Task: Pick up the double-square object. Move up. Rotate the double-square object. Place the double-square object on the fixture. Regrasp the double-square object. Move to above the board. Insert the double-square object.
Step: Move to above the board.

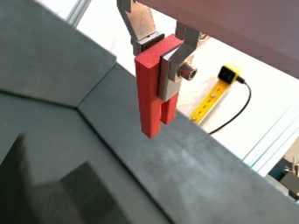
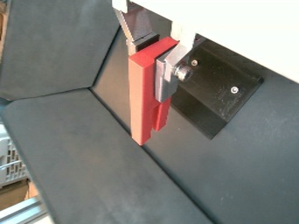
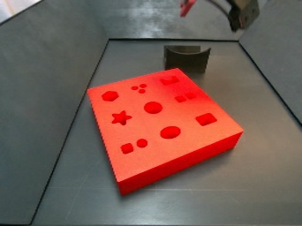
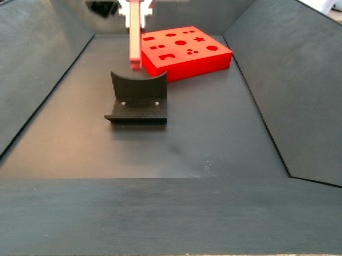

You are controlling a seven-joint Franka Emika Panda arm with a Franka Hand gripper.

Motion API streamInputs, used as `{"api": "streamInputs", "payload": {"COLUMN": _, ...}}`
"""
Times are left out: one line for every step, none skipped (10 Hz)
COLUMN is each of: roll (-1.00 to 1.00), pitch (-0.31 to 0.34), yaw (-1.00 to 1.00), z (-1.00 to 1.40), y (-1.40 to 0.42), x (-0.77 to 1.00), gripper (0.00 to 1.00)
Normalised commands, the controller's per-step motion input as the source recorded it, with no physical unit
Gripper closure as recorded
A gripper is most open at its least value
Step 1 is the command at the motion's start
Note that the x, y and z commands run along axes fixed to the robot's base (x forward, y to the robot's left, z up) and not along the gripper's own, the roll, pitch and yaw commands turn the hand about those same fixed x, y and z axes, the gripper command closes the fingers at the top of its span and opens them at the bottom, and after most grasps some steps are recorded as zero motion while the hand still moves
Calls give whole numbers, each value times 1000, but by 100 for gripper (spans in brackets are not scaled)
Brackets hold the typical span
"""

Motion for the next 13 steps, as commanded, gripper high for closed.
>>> {"api": "streamInputs", "payload": {"roll": -120, "pitch": 58, "yaw": -78, "z": 1000, "y": 90, "x": -125, "gripper": 100}}
{"api": "streamInputs", "payload": {"roll": -110, "pitch": 69, "yaw": -54, "z": 1000, "y": 84, "x": -125, "gripper": 100}}
{"api": "streamInputs", "payload": {"roll": -99, "pitch": 78, "yaw": -32, "z": 933, "y": 68, "x": -111, "gripper": 100}}
{"api": "streamInputs", "payload": {"roll": -79, "pitch": 86, "yaw": -8, "z": 679, "y": 39, "x": -76, "gripper": 100}}
{"api": "streamInputs", "payload": {"roll": -65, "pitch": 92, "yaw": 8, "z": 482, "y": 21, "x": -52, "gripper": 100}}
{"api": "streamInputs", "payload": {"roll": -55, "pitch": 97, "yaw": 23, "z": 292, "y": 10, "x": -37, "gripper": 100}}
{"api": "streamInputs", "payload": {"roll": -1000, "pitch": 25, "yaw": -87, "z": 253, "y": -1000, "x": -372, "gripper": 100}}
{"api": "streamInputs", "payload": {"roll": -1000, "pitch": 21, "yaw": -86, "z": 245, "y": -1000, "x": -369, "gripper": 100}}
{"api": "streamInputs", "payload": {"roll": -1000, "pitch": 13, "yaw": -83, "z": 269, "y": -1000, "x": -389, "gripper": 100}}
{"api": "streamInputs", "payload": {"roll": -1000, "pitch": 10, "yaw": -83, "z": 258, "y": -1000, "x": -396, "gripper": 100}}
{"api": "streamInputs", "payload": {"roll": -1000, "pitch": 17, "yaw": -84, "z": 258, "y": -1000, "x": -406, "gripper": 100}}
{"api": "streamInputs", "payload": {"roll": -1000, "pitch": 20, "yaw": -84, "z": 259, "y": -1000, "x": -405, "gripper": 100}}
{"api": "streamInputs", "payload": {"roll": -1000, "pitch": 22, "yaw": -79, "z": 261, "y": -1000, "x": -418, "gripper": 100}}
